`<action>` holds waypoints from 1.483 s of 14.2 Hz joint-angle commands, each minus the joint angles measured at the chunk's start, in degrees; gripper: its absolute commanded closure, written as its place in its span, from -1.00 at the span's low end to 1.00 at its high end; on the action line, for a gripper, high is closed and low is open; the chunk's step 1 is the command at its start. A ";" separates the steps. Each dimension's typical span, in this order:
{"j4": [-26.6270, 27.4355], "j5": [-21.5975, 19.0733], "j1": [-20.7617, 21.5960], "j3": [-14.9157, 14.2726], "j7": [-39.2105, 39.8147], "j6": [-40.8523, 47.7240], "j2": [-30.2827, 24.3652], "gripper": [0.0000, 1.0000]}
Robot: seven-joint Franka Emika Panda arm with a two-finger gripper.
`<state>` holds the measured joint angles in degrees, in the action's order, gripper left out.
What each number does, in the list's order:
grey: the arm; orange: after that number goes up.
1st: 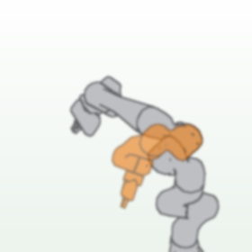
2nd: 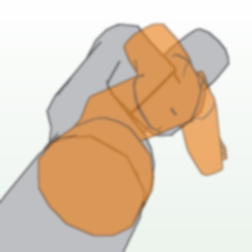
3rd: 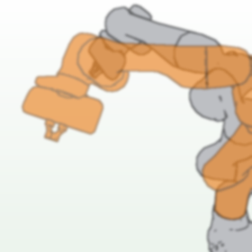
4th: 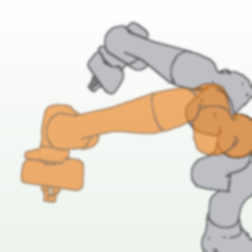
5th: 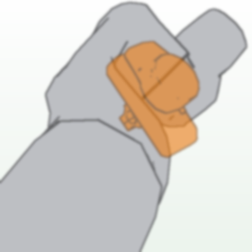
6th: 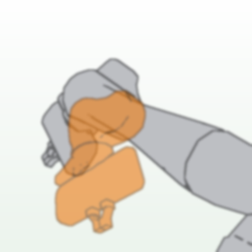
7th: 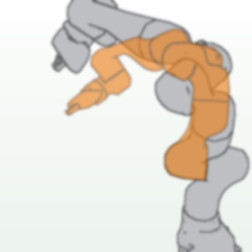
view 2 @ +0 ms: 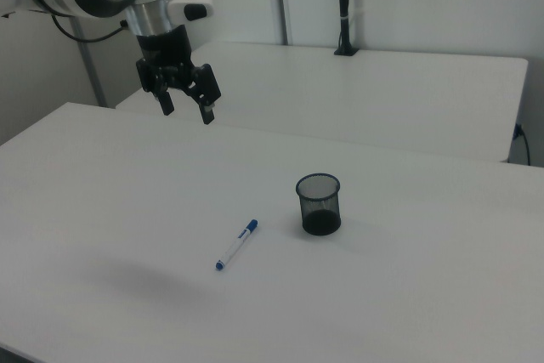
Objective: Insert the marker
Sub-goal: 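Lower the gripper onto the white blue-capped marker and grasp it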
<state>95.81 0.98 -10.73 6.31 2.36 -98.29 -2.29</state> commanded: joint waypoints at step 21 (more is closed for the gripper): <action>15.81 6.84 0.00 -0.33 -8.86 -42.25 22.94 1.00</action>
<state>111.46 6.42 -11.22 6.16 -3.00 -139.36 20.93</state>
